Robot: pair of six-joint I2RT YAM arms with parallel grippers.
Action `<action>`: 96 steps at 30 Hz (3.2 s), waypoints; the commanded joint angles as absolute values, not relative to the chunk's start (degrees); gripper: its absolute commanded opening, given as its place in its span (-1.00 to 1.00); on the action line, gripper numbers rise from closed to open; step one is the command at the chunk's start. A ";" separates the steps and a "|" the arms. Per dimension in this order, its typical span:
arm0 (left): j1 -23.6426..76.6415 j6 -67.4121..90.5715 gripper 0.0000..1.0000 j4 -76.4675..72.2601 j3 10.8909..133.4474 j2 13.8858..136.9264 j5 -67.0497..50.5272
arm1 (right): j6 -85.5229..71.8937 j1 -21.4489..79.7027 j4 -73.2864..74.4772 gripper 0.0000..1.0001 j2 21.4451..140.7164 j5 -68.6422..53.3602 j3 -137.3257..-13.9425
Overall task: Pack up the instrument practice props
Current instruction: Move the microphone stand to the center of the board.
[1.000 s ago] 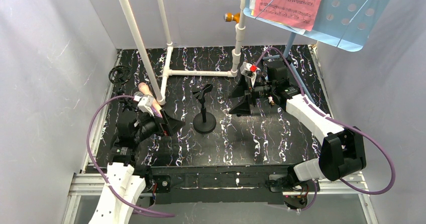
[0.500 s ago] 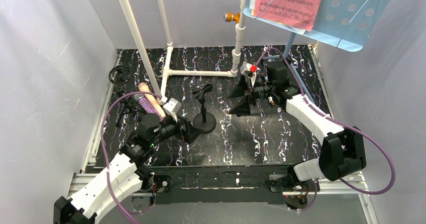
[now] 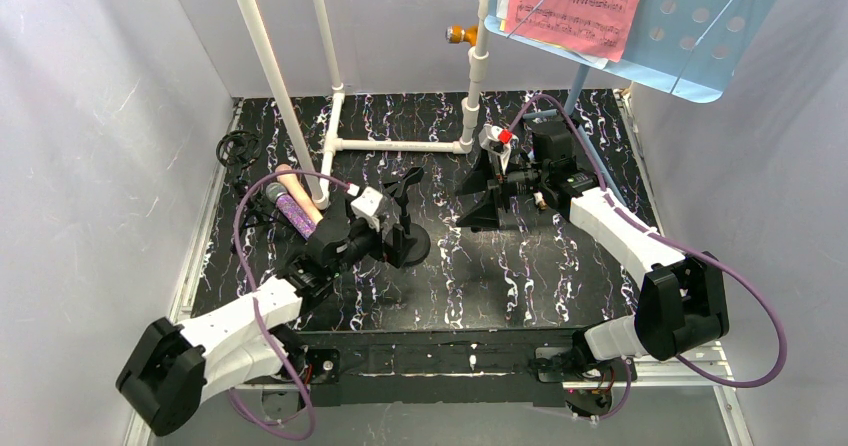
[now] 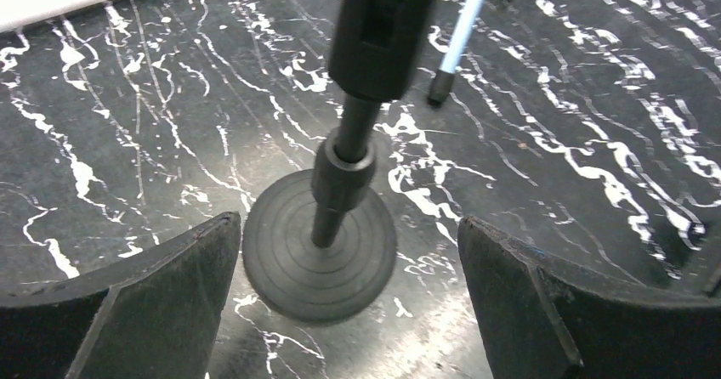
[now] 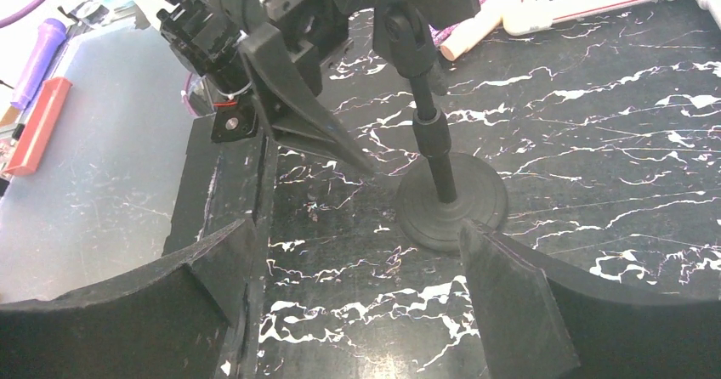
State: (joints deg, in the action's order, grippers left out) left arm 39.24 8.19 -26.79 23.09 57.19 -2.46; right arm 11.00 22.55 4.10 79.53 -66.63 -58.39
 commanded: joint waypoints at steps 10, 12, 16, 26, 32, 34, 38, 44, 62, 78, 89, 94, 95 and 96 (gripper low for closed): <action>39.73 5.69 0.51 -39.36 26.96 68.18 6.22 | 13.13 22.10 3.56 0.97 78.39 -67.94 -59.06; 39.73 5.82 0.41 -40.80 27.11 69.44 7.29 | 13.17 22.10 3.67 0.97 78.40 -67.94 -59.16; 39.72 5.97 0.26 -42.28 27.59 70.98 7.15 | 13.31 22.02 3.86 0.97 78.40 -67.94 -59.20; 39.73 5.45 -0.65 -43.33 28.04 72.24 5.57 | 13.59 21.97 4.22 0.97 78.40 -67.93 -59.25; 39.70 5.28 -1.00 -43.33 28.29 71.76 6.34 | 13.79 21.90 4.39 0.97 78.42 -67.96 -59.33; 39.72 5.07 -1.00 -43.31 28.55 71.29 7.01 | 13.79 21.84 4.50 0.97 78.49 -67.97 -59.33; 39.72 2.79 -1.00 -43.17 29.96 70.93 10.38 | 14.06 21.88 4.87 0.97 78.49 -68.03 -59.41; 39.44 -3.58 -1.00 -42.98 36.05 74.65 17.55 | 14.24 21.83 5.09 0.97 78.40 -68.20 -59.50; 27.92 -3.65 -1.00 -42.72 58.79 97.51 30.27 | 14.32 21.88 5.36 0.97 78.33 -68.99 -59.60; 26.72 -1.67 0.14 -41.50 58.64 102.53 31.87 | 17.40 21.88 8.79 0.97 78.88 -68.38 -60.56; 26.74 7.36 0.96 -34.66 48.75 89.61 22.86 | 17.75 21.47 9.04 0.97 78.49 -68.12 -60.43; 26.81 11.09 0.96 -31.29 43.69 81.15 12.37 | 18.27 20.90 9.39 0.97 77.94 -68.28 -60.22; 26.81 11.91 0.96 -30.50 42.88 79.35 9.57 | 18.49 20.73 9.55 0.97 77.81 -68.33 -60.09; 26.81 12.56 0.96 -29.59 42.09 77.70 6.77 | 18.72 20.48 9.74 0.97 77.67 -68.37 -59.99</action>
